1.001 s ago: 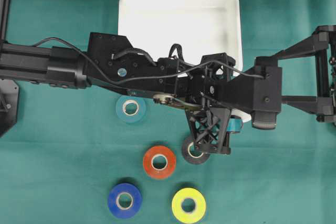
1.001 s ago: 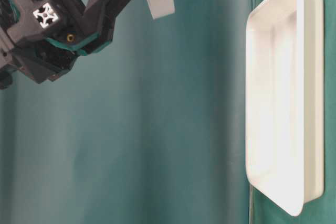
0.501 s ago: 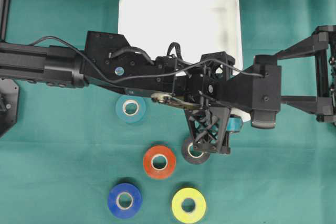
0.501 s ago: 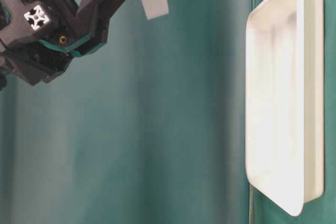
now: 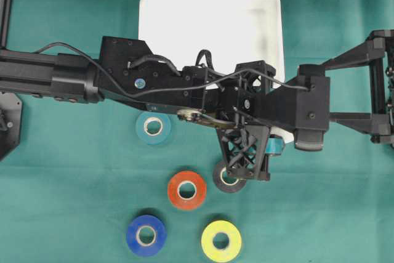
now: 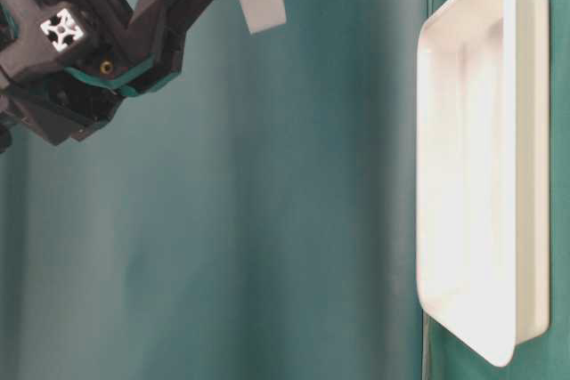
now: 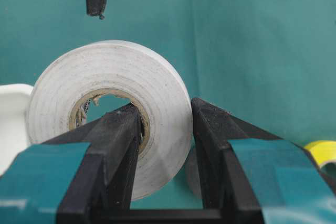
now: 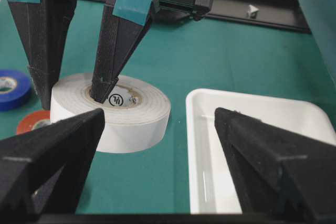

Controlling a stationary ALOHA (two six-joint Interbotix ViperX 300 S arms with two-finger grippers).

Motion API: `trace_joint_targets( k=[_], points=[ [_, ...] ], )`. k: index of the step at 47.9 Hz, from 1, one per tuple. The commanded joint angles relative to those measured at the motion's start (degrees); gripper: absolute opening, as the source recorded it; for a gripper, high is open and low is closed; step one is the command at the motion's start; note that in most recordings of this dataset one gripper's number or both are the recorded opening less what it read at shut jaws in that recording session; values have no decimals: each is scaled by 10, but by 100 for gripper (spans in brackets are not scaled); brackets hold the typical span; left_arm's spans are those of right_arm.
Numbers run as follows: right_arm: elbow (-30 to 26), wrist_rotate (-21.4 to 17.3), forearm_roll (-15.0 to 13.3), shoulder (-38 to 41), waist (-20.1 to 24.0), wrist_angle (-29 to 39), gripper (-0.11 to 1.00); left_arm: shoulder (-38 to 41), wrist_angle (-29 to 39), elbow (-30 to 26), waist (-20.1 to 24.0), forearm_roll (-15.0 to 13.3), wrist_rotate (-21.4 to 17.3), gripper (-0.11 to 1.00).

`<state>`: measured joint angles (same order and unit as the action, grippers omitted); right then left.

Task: Pick up the tape from a random location and place it into the white case.
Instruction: 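Close the left gripper on the white roll and lift it, then carry the white roll with the left gripper over the white tray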

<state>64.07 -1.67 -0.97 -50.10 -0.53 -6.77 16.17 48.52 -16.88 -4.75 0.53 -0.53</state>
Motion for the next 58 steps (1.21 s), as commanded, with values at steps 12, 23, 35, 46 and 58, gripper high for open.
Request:
trace_joint_targets(
  k=[12,23,35,46,58],
  points=[
    [-17,-1,-1,4,-1,-3,90,-32,-3,-13,-1,1,0,26],
    [-17,-1,0,4,-1,-3,90,-33,-3,-12,-1,1,0,26],
    [-17,0,-1,3,-1,-3,90,-34,-3,-9,11,2,0,26],
    [-17,0,0,3,-1,-2,90,-44,-4,8,46,1,0,26],
    [-18,0,0,3,-1,-3,90,-54,-7,22,109,2,-1,26]
  ],
)
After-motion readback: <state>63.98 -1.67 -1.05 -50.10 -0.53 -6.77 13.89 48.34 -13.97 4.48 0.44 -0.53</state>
